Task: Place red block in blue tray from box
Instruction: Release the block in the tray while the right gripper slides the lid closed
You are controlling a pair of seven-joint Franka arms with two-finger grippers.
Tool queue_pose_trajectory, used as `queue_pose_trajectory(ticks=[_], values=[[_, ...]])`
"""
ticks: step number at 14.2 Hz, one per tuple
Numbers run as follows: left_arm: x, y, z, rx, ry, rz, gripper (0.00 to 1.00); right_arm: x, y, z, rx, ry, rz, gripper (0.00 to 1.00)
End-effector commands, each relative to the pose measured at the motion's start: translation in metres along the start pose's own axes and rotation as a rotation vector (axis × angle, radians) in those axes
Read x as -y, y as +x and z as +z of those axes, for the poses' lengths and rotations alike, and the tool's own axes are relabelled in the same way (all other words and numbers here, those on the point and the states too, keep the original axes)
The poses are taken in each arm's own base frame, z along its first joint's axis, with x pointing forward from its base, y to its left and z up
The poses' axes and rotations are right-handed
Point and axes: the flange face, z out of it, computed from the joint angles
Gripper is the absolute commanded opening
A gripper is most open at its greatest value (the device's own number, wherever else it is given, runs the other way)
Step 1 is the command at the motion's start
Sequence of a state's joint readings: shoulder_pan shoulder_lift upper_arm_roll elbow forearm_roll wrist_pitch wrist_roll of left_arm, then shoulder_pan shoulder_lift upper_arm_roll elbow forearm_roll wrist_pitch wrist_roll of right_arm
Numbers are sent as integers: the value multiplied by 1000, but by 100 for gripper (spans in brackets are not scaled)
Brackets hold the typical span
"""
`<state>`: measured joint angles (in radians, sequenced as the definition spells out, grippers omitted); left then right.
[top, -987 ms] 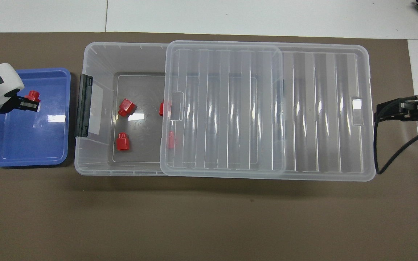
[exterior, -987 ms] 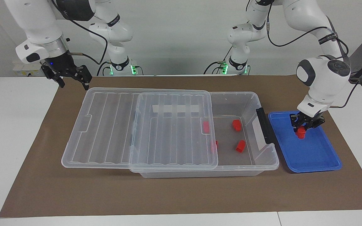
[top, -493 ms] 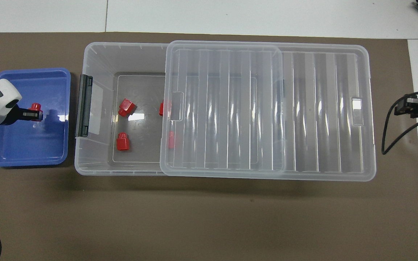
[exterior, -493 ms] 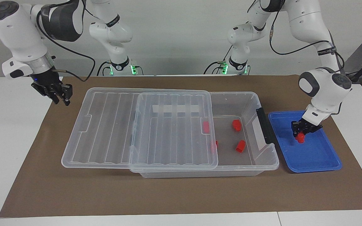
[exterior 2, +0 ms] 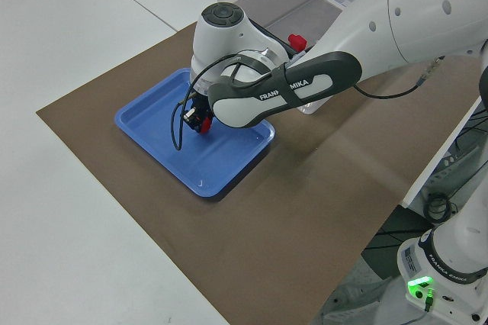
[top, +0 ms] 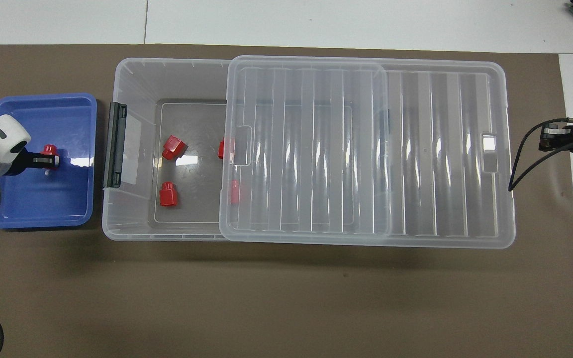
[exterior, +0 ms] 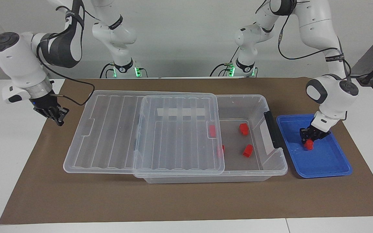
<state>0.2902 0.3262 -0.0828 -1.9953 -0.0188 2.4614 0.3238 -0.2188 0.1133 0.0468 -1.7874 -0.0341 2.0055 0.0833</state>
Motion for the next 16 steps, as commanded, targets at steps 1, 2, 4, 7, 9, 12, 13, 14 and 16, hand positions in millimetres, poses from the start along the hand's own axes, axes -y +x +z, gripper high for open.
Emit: queue_pose_trajectory(ticks=[1,2,4,7,9,12,13,14,16], values=[[5,-1,-1,-25,-2,-1,0,-1,4,20,-3,0,-17,0],[6,-1,1,-32,1,-3,0,3,4,21,-1,0,-23,0],[5,-2,11,-40,2,-3,0,13,3,21,0,3,-36,0],[6,-3,14,-37,1,-5,0,36,-2,25,10,7,-70,0],[5,-3,14,-37,1,-3,12,41,-4,24,21,7,-79,0],[4,-2,13,-36,0,0,42,62,-11,22,49,17,-112,0],[4,-2,12,-33,-1,0,47,66,-12,22,49,18,-118,0],[5,-1,11,-33,-1,2,48,74,-14,22,48,19,-132,0],[5,0,11,-33,-1,3,54,100,-19,20,47,24,-163,0]])
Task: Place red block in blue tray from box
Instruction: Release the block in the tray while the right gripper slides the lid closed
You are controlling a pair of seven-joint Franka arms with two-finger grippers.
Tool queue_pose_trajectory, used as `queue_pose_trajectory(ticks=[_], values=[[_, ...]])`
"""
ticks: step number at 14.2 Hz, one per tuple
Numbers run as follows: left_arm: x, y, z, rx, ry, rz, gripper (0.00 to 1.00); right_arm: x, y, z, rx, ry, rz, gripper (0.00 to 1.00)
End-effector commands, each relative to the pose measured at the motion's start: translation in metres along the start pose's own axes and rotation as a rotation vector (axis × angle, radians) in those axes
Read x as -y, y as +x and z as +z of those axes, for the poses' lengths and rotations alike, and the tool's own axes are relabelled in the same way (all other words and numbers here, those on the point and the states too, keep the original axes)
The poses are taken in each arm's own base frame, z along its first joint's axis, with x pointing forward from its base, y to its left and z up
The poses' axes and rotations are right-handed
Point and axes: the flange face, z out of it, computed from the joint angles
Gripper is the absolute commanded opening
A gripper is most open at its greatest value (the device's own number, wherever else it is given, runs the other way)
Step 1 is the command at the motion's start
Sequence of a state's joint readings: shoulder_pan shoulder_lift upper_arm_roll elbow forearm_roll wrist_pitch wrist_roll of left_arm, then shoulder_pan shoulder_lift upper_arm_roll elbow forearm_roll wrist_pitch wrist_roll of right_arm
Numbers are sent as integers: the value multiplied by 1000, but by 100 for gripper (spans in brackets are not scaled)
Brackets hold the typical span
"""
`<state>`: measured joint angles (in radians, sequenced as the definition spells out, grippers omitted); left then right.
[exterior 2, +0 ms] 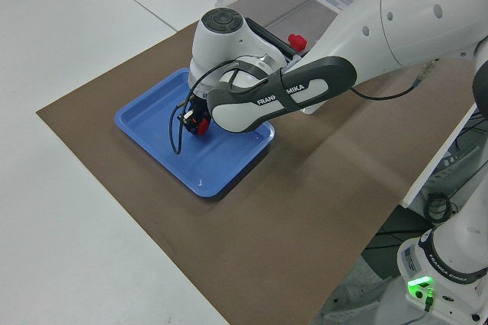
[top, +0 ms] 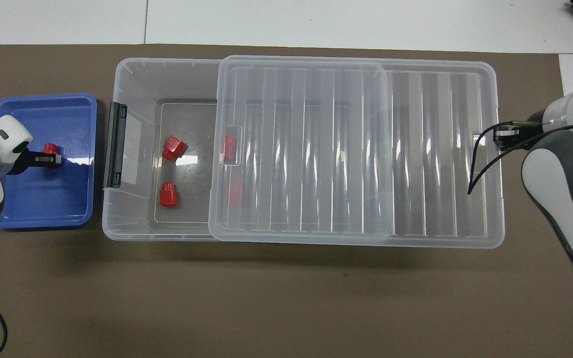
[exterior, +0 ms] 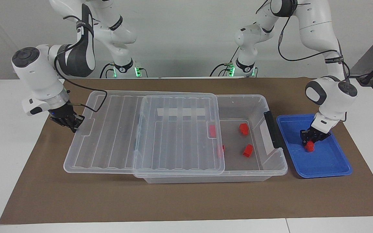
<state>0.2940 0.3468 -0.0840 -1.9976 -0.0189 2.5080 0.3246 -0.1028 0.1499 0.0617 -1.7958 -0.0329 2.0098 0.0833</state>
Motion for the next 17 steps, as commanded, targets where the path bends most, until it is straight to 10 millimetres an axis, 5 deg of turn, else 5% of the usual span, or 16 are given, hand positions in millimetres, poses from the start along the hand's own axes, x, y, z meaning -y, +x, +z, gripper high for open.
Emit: queue_pose_trajectory(ticks=[1,5,9,12,16,17], values=[[2,-1,1,-6,-9,6,54,42,-10,-4,6,12,-54,0],[4,26,-40,54,-35,14,54,95,-21,-7,5,17,-108,0],[-2,44,-92,97,-52,26,54,116,-26,-8,3,21,-143,0],[-21,48,-138,136,-63,20,54,131,-30,-9,2,25,-166,0],[-83,45,-178,223,-56,-30,54,150,-35,-10,-3,30,-145,0],[-86,42,-186,239,-57,-40,54,158,-38,-10,-5,31,-157,0]])
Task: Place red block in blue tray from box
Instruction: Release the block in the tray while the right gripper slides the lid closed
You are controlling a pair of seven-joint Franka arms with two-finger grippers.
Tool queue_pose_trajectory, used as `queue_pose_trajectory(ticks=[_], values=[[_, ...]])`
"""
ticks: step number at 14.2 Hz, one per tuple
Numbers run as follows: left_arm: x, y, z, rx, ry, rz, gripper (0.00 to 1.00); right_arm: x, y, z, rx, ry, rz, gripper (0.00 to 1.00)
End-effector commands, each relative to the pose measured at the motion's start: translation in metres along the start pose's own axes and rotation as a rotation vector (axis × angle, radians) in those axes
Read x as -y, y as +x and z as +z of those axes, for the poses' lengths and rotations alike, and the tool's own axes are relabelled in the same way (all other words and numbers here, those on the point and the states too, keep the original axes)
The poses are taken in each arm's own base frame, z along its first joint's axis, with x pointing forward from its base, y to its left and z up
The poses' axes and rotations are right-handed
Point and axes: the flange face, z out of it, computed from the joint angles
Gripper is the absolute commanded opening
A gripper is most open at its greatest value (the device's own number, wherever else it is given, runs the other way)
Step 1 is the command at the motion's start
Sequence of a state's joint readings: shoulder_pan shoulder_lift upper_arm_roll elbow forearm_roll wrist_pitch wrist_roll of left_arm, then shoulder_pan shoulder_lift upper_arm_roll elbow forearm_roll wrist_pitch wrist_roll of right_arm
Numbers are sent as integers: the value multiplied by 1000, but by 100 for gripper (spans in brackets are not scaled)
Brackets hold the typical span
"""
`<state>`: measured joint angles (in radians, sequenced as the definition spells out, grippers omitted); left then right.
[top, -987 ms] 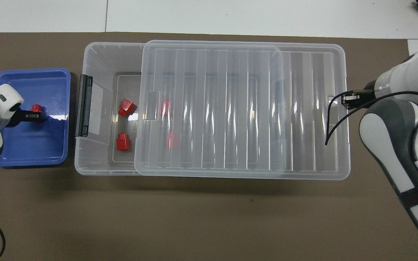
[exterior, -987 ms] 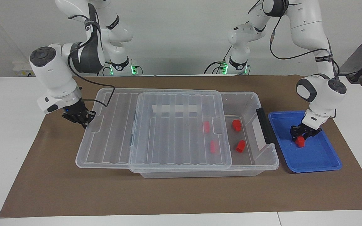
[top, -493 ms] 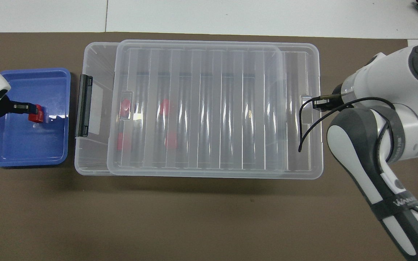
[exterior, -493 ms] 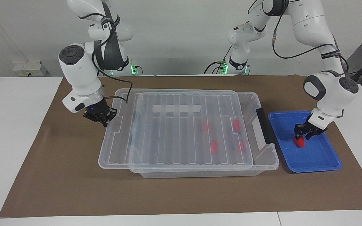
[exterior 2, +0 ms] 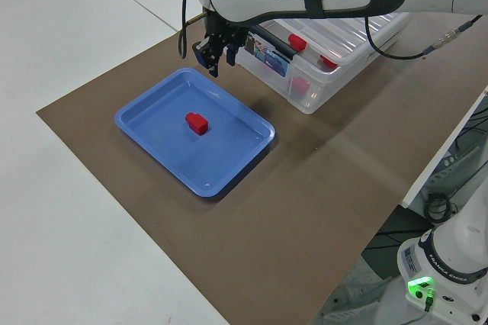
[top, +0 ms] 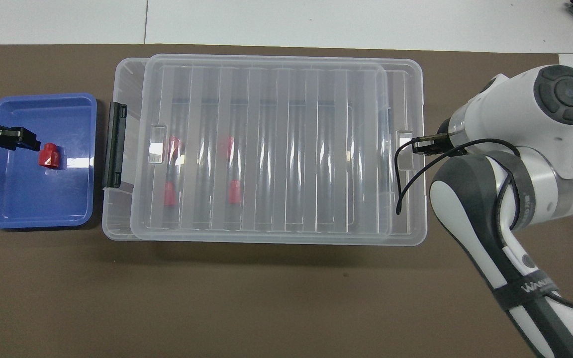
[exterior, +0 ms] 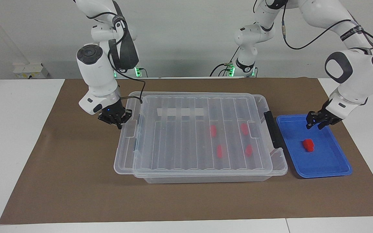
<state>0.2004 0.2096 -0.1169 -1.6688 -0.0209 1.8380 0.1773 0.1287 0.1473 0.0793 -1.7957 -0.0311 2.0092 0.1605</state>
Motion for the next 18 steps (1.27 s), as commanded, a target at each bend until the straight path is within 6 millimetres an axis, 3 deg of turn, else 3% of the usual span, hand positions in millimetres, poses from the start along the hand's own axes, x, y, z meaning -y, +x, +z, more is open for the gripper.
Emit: queue_pose_trajectory(ticks=[1,2,3,5,7,9,12,13,14,15,16,18], values=[[-16,-14,-21,44,3,-36,54,16,-8,-4,2,10,10,0],[-21,-18,-27,52,2,-53,54,17,-8,-4,2,10,10,0],[-39,-20,-33,53,3,-76,54,18,-8,-5,-1,11,7,0],[-87,-24,-45,52,13,-114,54,25,-9,-5,-1,14,0,0],[-121,-38,-66,40,22,-112,54,32,-11,-6,-1,22,7,0],[-132,-56,-94,24,29,-95,54,33,-11,-6,-1,22,10,0],[-174,-73,-128,23,43,-58,56,29,-9,-9,-1,21,14,0],[-178,-76,-146,13,42,-54,60,24,-9,-11,-3,21,22,0],[-178,-77,-155,10,41,-52,76,18,-9,-15,-9,20,33,27],[-177,-77,-157,8,42,-52,99,3,-8,-19,-14,18,58,79],[-172,-78,-157,8,42,-53,100,-11,-8,-25,-17,16,83,91],[-157,-78,-161,-1,58,-24,100,-43,-10,-39,-32,12,133,97]])
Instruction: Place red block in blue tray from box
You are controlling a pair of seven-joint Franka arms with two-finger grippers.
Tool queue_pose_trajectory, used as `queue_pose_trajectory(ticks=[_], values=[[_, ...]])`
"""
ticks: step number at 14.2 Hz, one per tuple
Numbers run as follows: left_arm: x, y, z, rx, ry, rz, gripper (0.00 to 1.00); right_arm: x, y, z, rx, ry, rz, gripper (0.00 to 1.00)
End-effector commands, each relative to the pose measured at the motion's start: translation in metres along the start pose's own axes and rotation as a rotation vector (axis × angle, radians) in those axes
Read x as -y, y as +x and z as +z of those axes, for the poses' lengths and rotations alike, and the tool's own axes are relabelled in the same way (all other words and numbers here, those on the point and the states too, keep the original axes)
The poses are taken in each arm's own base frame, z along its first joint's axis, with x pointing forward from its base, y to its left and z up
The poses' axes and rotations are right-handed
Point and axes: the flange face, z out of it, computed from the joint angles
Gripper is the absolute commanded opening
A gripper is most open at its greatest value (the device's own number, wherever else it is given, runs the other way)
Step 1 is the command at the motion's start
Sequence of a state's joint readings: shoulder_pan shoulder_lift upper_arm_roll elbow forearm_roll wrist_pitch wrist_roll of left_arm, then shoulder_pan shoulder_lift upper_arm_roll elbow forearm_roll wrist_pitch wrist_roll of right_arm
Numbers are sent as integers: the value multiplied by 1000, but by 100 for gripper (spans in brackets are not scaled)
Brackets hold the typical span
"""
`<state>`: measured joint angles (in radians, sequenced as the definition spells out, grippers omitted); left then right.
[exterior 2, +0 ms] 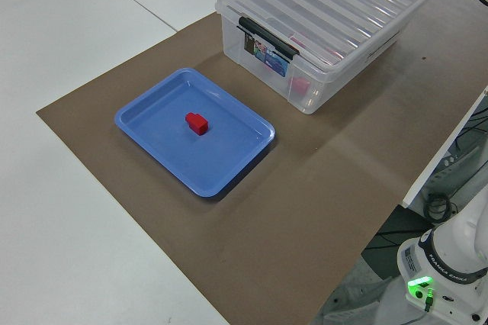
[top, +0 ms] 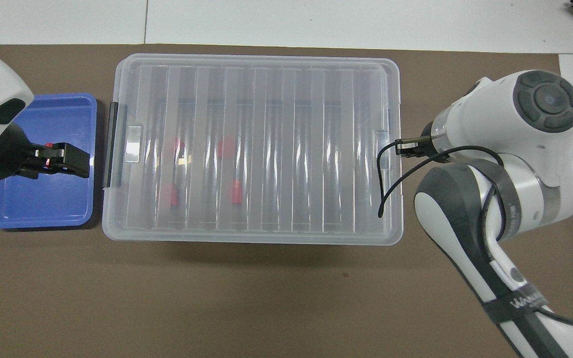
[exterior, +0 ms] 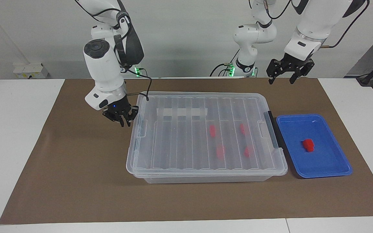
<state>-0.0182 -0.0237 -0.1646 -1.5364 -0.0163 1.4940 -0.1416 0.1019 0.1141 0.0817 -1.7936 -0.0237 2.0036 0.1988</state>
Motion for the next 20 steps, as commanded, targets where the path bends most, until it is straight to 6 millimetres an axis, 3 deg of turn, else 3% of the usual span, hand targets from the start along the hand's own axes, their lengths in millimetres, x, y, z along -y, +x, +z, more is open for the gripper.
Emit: queue_pose_trajectory(ticks=[1,4,7,10,12,16,20], values=[[30,3,-6,0,31,14,100,-47,-7,-24,4,-2,90,97],[49,1,-3,-4,32,-25,100,-78,-22,-48,37,-17,139,97],[68,0,-1,9,32,-58,100,-83,-38,-70,70,-26,146,97],[60,0,-1,7,33,-47,100,-86,-35,-93,52,-24,145,96],[65,1,-4,-6,30,-50,100,-86,-28,-111,59,-24,145,95],[43,3,-2,-41,29,-8,100,-87,-18,-139,69,-29,143,96],[39,4,-3,-60,26,-7,100,-85,-20,-136,96,-27,107,97]])
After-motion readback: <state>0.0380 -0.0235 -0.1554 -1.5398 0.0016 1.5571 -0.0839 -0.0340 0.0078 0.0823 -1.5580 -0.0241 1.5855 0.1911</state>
